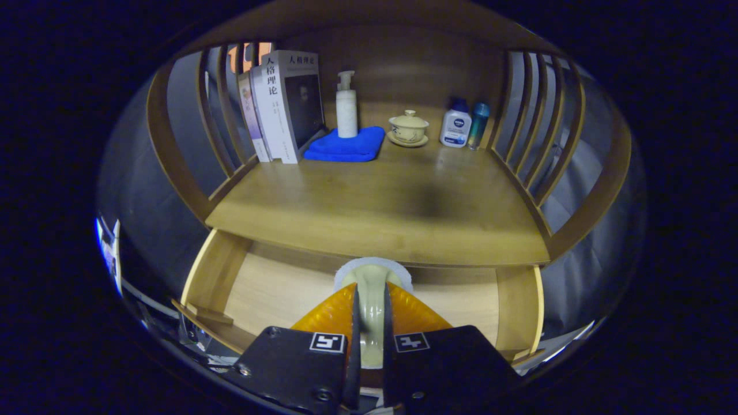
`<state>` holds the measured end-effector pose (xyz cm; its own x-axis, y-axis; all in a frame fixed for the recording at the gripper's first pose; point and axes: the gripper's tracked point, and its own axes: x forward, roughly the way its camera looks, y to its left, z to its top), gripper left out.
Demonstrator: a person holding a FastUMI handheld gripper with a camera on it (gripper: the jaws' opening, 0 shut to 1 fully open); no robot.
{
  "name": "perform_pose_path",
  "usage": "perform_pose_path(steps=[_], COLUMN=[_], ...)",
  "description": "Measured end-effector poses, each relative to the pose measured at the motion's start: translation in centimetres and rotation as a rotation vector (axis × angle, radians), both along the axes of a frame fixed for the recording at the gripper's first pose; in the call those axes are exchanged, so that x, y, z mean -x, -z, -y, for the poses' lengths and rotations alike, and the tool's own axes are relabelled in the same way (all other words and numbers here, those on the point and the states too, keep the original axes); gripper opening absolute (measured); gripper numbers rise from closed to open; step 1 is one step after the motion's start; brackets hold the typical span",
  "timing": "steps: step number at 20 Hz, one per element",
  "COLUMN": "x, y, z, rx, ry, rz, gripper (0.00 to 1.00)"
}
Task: Pull open the drawer, take out the items inside it, and place them on the countertop above the cabinet.
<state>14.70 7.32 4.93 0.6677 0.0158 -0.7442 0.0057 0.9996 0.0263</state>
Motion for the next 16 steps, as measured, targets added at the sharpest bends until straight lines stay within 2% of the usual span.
perform_pose_path(steps=[8, 16], x=[-0.4, -7.1], y=[-2.9, -4.3], z=[-0.3, 0.0], rx=[-0.008, -0.012], ry=[-0.025, 0.019], rz=[0.056, 0.112], gripper=[0.18, 0.18])
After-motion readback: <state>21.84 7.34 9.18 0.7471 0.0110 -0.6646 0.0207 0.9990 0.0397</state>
